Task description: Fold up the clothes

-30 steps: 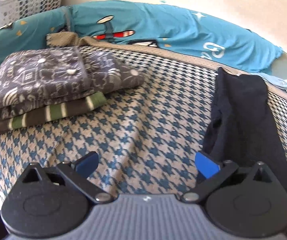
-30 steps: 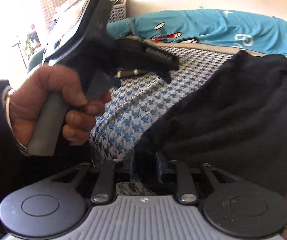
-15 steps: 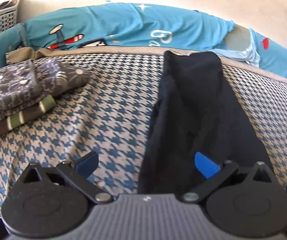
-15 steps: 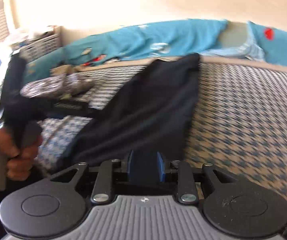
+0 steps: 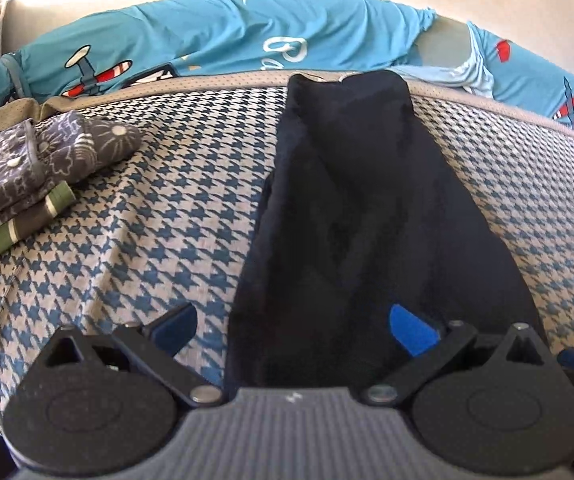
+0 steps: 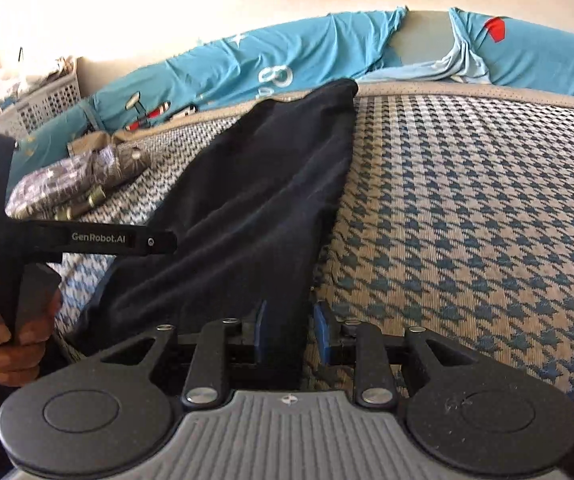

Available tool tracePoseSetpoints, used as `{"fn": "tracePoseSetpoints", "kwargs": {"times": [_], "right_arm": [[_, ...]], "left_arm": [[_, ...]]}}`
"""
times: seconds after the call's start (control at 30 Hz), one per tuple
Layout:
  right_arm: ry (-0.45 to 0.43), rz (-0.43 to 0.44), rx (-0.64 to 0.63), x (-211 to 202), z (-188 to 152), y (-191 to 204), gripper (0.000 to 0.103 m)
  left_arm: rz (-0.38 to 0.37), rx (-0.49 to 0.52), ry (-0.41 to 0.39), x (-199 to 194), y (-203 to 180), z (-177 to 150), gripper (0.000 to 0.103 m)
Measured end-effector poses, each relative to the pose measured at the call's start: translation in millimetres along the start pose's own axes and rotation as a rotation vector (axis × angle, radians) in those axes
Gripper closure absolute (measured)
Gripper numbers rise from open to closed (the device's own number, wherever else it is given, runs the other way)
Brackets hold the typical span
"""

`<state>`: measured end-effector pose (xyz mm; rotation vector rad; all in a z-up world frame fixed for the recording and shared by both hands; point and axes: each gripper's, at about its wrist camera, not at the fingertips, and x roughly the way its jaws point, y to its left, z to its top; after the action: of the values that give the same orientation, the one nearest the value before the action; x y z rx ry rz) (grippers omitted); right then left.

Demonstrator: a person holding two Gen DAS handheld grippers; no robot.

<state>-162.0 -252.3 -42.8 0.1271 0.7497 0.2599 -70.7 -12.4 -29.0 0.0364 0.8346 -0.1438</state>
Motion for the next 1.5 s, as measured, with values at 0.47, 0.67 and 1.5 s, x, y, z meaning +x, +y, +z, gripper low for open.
{"fn": "tracePoseSetpoints", "kwargs": {"times": [0.47, 0.67, 1.5], "right_arm": [[0.204, 0.081, -0.070, 1, -28, 10, 0.078], [0.124, 0.064, -0.054, -18, -27, 6, 0.078], [0.208, 0.114, 0.017, 0, -16, -1, 0.097]], "left_arm": [[-0.012, 0.031, 0.048, 4, -11, -13, 0.000], [-0.014, 0.026, 0.050, 2, -12, -15, 0.000], [-0.019, 0.009, 0.059, 3, -10, -15, 0.000]]}}
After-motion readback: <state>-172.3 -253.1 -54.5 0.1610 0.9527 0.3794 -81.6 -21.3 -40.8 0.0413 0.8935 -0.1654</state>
